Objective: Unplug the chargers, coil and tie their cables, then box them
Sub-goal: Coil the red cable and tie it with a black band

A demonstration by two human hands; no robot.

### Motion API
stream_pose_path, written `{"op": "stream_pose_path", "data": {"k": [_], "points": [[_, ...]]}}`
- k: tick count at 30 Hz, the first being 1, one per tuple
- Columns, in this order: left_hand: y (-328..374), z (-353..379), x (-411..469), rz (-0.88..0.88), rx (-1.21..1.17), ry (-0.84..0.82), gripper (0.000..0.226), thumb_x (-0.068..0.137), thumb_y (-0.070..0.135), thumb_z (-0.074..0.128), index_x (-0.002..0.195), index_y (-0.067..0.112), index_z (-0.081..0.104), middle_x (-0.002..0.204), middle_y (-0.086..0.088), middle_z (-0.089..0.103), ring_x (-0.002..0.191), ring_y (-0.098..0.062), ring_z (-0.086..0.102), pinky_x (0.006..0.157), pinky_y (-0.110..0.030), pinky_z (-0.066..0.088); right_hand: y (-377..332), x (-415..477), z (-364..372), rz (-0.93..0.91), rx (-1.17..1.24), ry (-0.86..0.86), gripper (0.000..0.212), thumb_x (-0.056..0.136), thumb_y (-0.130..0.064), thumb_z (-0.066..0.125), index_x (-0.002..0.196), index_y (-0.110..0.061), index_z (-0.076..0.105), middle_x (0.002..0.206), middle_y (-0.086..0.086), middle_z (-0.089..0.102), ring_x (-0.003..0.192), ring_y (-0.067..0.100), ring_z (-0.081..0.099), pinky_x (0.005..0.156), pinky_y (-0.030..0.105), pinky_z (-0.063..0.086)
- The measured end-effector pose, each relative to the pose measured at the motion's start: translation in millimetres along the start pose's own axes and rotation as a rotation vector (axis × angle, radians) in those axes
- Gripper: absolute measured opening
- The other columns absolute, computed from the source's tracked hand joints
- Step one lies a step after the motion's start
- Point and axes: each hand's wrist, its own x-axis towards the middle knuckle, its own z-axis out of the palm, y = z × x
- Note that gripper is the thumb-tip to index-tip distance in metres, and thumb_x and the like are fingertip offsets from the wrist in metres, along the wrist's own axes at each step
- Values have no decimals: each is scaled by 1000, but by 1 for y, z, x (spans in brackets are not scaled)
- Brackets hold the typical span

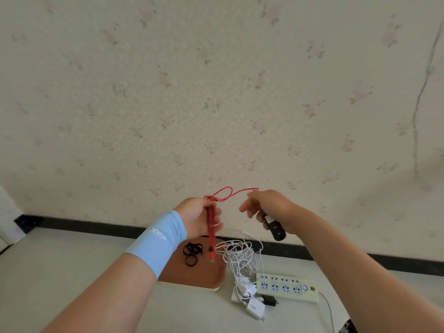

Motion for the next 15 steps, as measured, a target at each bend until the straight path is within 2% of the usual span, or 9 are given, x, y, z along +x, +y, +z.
{"op": "stream_pose_path", "data": {"k": [2, 4, 6, 8, 11, 13, 15], "points": [[-5, 17, -3, 27, -127, -54, 30, 104, 11, 36, 78, 8, 52, 74, -11, 58, 67, -23, 55, 76, -49, 51, -2, -1, 11, -56, -107, -69, 44, 106, -33, 38, 100, -10, 75, 95, 6, 75, 60, 12, 51, 54, 24, 40], [-5, 25, -2, 59, -282, -76, 29, 104, 11, 37, 80, 6, 52, 83, -15, 59, 76, -27, 58, 78, -55, 49, -1, -2, 19, -113, -276, -90, 39, 105, -39, 42, 111, -13, 70, 108, 3, 74, 69, 15, 60, 63, 26, 45], [-3, 27, 0, 90, -390, -107, 28, 105, 13, 36, 82, 8, 51, 89, -17, 60, 83, -30, 60, 79, -53, 48, 0, -3, 24, -139, -335, -124, 40, 99, -47, 55, 114, -12, 65, 105, 3, 76, 83, 23, 70, 78, 31, 55], [-2, 25, 2, 100, -463, -141, 29, 106, 15, 35, 83, 10, 51, 94, -17, 63, 89, -30, 62, 83, -52, 48, 2, -5, 25, -143, -305, -171, 40, 90, -41, 71, 115, -12, 62, 93, 1, 79, 89, 20, 73, 81, 27, 56], [-2, 24, 4, 98, -551, -151, 31, 107, 14, 32, 81, 10, 49, 98, -17, 64, 94, -31, 63, 85, -55, 45, 1, -6, 24, -155, -332, -182, 39, 84, -27, 79, 115, -14, 59, 78, -1, 78, 64, 8, 64, 60, 16, 51], [-1, 24, 2, 113, -554, -128, 30, 107, 12, 31, 82, 9, 47, 97, -18, 64, 94, -31, 63, 82, -55, 46, 1, -3, 25, -193, -389, -139, 30, 88, -24, 75, 112, -13, 61, 68, -4, 72, 53, 4, 55, 59, 21, 46], [1, 25, -1, 142, -500, -104, 28, 107, 12, 32, 85, 9, 48, 95, -18, 66, 93, -32, 65, 77, -55, 48, 4, 1, 23, -200, -410, -105, 16, 94, -25, 67, 98, -10, 65, 61, -6, 63, 47, 2, 49, 61, 25, 44]]}}
